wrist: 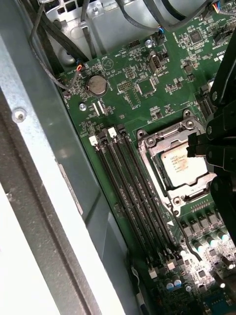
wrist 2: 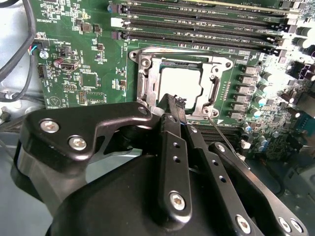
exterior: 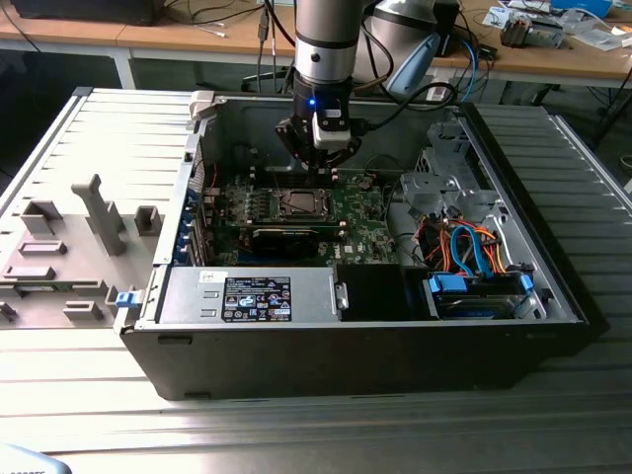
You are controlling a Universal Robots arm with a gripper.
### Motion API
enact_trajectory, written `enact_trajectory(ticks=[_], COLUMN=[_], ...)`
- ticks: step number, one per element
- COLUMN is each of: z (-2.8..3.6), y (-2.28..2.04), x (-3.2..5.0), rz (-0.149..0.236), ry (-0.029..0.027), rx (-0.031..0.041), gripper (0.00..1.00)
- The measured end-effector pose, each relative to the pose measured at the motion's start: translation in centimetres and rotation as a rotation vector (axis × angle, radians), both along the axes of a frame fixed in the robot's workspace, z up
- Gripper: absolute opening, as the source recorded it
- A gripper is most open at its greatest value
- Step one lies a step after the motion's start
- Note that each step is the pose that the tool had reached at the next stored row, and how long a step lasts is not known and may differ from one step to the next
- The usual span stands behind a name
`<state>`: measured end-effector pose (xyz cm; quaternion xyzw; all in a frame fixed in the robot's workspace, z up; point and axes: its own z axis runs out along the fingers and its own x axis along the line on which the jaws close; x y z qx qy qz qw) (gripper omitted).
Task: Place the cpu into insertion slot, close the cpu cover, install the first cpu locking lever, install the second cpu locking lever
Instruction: 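Install the first cpu locking lever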
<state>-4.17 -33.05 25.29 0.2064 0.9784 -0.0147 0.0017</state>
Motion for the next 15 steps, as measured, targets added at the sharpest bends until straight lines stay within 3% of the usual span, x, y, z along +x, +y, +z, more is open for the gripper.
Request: enact_trajectory(ticks=[15], z=[0.0], y=[0.0], x=[0.0], rz=[0.023], ry=[0.0], rx=[0.0], gripper=[0.11])
